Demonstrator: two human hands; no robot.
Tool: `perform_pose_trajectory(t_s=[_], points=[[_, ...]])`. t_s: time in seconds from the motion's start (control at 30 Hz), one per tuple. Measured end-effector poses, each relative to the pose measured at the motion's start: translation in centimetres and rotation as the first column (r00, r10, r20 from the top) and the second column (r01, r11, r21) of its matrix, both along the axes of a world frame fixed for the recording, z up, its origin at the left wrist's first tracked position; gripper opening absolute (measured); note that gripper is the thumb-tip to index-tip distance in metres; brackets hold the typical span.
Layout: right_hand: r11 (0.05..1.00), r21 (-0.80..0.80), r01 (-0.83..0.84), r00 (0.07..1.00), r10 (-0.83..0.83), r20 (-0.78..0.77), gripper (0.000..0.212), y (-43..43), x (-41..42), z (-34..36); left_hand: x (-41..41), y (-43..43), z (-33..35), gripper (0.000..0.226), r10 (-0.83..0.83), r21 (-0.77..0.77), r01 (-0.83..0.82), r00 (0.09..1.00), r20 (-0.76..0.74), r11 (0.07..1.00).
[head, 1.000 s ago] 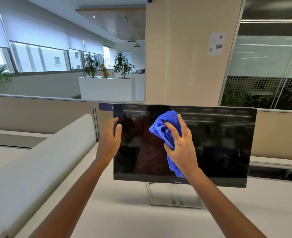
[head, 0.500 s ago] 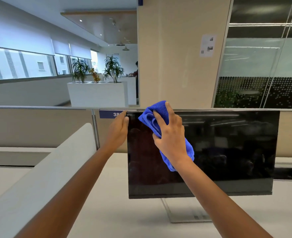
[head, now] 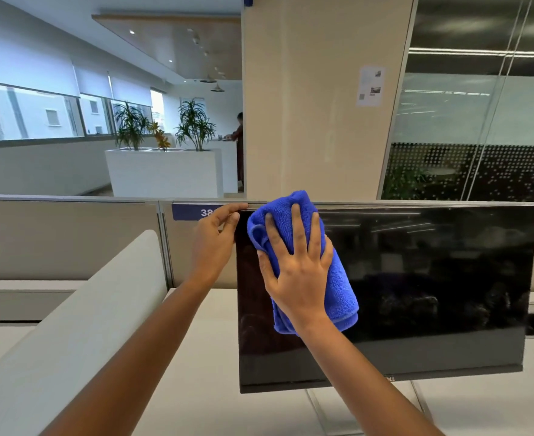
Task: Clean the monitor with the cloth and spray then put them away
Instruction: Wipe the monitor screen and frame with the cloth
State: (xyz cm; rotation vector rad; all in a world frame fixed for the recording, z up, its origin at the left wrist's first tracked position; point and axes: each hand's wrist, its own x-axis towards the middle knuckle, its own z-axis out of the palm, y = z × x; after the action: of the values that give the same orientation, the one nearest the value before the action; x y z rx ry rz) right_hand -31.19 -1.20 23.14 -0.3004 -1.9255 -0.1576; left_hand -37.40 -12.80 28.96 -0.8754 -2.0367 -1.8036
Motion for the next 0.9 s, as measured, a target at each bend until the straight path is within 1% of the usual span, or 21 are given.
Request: perform_pose_trajectory(t_s=[0.13,0.27,0.43,0.6,0.7,0.77,0.83,0.9], points=[[0.991,0.128,0.029,0.999,-0.025,-0.031,0.049,0.2,-0.6,-1.4,-0.2,0.0,-0.2,0.025,0.023,0.028,-0.023,1.000,-0.004,0.999],[0.972,0.235,-0.016,0.998,0.028,-0.047,0.046,0.3,-0.6,-2.9,-0.3,0.1,-0.3,0.023,0.049,0.037,-0.048,0.998,-0.028,0.998],[0.934,0.347,-0.089,0.996,0.086,0.025,0.044,0.4,0.0,-4.9,-0.6,0.0,-0.4,0.023,-0.011,0.062,0.013,1.000,-0.027,0.998],[0.883,0.450,-0.129,0.992,0.121,0.048,0.040,1.5,0.4,-3.1,-0.9,-0.3,0.0,0.025,-0.119,0.090,0.115,0.992,0.030,0.989],[0.893,0.444,-0.074,0.997,0.082,0.000,0.039,1.8,0.0,-0.7,-0.8,-0.3,0.2,0.027,-0.143,0.112,0.138,0.989,0.036,0.984],[0.922,0.386,-0.025,0.997,0.049,-0.053,0.040,1.5,-0.7,1.1,-0.8,-0.4,0.2,0.028,-0.148,0.128,0.141,0.988,0.043,0.982],[0.952,0.306,-0.017,0.995,0.044,-0.084,0.042,0.9,-1.4,2.4,-0.7,-0.4,0.3,0.026,-0.181,0.202,0.154,0.976,0.119,0.967],[0.965,0.261,-0.016,0.995,0.041,-0.091,0.044,0.4,-1.9,2.4,-0.6,-0.3,0.3,0.026,-0.200,0.250,0.152,0.963,0.181,0.956]])
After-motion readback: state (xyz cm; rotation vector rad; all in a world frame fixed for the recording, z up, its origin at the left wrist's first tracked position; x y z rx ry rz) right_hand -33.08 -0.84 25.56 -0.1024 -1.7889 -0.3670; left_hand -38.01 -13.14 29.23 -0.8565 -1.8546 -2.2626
